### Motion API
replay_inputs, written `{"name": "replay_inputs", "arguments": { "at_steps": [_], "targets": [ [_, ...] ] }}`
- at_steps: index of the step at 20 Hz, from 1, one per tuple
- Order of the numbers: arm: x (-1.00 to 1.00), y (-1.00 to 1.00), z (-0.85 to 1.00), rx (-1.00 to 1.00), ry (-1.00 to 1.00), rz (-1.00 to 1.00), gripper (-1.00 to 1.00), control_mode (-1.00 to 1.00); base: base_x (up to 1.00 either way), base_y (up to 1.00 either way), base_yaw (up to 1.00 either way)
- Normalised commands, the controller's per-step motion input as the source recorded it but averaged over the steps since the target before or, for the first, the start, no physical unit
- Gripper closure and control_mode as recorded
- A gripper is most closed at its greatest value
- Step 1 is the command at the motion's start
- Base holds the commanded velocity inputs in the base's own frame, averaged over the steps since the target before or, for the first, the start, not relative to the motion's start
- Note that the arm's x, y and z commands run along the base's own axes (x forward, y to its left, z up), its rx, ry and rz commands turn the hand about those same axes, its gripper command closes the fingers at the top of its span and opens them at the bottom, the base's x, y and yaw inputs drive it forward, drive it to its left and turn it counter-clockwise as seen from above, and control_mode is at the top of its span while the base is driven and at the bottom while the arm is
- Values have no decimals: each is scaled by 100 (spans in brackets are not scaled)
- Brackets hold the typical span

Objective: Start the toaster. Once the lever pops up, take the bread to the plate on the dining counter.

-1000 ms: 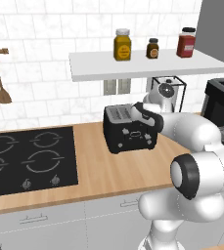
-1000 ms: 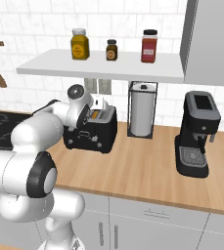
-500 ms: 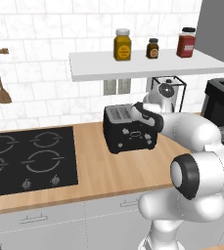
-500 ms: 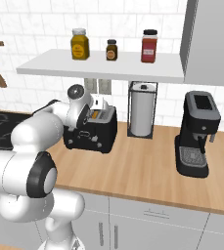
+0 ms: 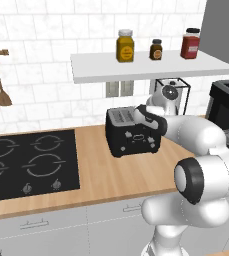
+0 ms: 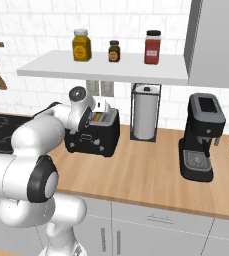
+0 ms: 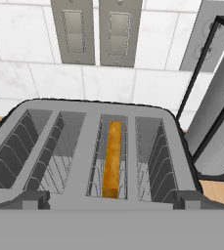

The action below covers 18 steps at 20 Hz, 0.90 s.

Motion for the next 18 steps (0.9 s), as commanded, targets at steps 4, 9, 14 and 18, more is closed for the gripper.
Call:
{"name": "replay_inputs", "arguments": {
  "at_steps": [4,9,14,18],
  "targets": [
    [0,0,0,0,0,0,-100,-100,0,0,0],
    [0,0,0,0,0,0,-100,-100,0,0,0],
    [0,0,0,0,0,0,-100,-100,0,0,0],
    [0,0,0,0,0,0,-100,-100,0,0,0]
  ]
}}
